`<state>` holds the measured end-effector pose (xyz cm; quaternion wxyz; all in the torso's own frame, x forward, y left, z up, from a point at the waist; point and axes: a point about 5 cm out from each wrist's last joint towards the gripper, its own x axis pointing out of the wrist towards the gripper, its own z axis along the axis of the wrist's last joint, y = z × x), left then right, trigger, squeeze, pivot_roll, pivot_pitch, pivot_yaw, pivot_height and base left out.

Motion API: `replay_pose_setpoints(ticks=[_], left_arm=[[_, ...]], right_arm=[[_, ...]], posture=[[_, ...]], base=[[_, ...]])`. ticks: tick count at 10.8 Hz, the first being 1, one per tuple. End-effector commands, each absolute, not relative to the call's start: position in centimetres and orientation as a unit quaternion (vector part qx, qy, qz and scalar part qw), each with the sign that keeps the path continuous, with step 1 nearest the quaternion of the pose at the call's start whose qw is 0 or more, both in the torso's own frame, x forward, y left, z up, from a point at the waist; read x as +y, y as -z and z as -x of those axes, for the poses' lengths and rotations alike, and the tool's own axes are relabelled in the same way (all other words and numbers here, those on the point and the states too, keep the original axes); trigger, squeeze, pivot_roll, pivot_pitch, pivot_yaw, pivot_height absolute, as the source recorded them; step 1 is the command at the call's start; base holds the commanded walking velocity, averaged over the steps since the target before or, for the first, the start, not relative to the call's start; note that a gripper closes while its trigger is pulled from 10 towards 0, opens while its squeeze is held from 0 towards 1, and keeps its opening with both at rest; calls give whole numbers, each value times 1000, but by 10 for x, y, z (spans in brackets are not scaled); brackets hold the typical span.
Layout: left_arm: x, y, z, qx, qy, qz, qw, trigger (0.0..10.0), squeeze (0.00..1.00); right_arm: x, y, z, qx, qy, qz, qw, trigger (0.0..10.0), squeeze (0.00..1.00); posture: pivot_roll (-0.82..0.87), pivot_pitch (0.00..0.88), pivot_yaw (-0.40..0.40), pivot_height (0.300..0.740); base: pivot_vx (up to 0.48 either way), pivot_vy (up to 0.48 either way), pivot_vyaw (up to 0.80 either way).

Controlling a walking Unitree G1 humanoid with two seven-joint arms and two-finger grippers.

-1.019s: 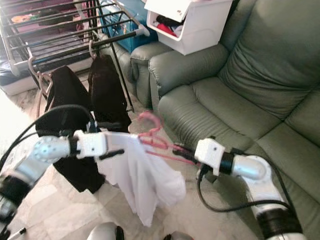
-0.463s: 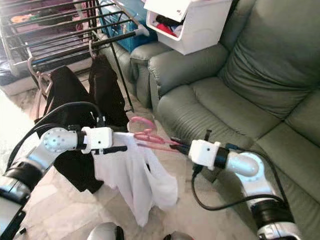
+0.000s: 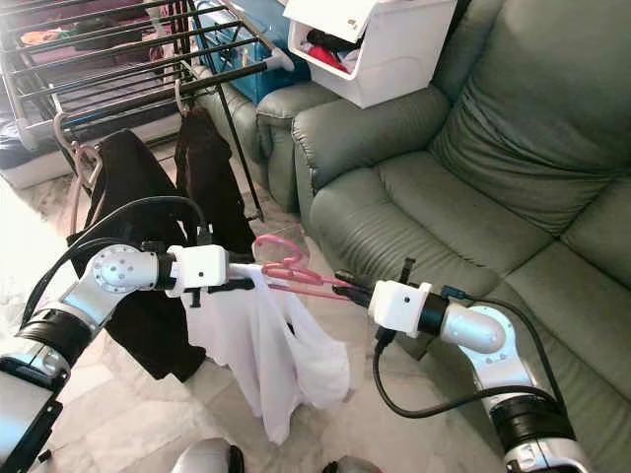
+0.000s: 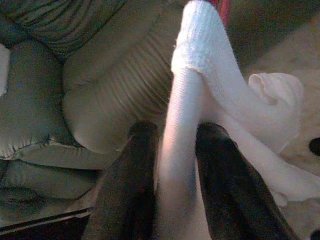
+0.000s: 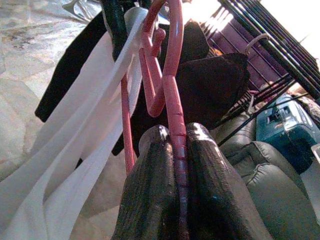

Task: Hang hanger

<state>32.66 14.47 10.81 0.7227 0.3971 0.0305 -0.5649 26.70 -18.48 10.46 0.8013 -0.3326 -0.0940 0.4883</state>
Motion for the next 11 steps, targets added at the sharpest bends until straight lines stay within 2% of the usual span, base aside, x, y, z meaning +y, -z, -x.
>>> replay_pose_setpoints(ticks=[1,6,7,8,11], left_arm=[[145,-116,-331,22,563,-399,724,0,0],[145,-112,-330,58,595,-402,694,0,0],[144,-112,-330,58,598,-398,693,0,0],[143,-111,-330,58,599,-396,693,0,0],[149,-105,-328,74,591,-376,710,0,0]], right_arm=[[-181,-116,-273,-130,-476,333,804,10000,0],[-178,-113,-273,-135,-472,339,802,10000,0],[-176,-113,-276,-133,-467,328,810,10000,275],[-176,-113,-277,-129,-467,319,815,10000,1000],[-174,-109,-274,-65,-520,268,808,10000,1000]], posture=[[-65,0,11,740],[-67,0,11,740],[-67,0,11,740],[-65,0,10,740],[-62,0,9,740]], base=[[0,0,0],[0,0,0],[0,0,0],[0,0,0],[0,0,0]])
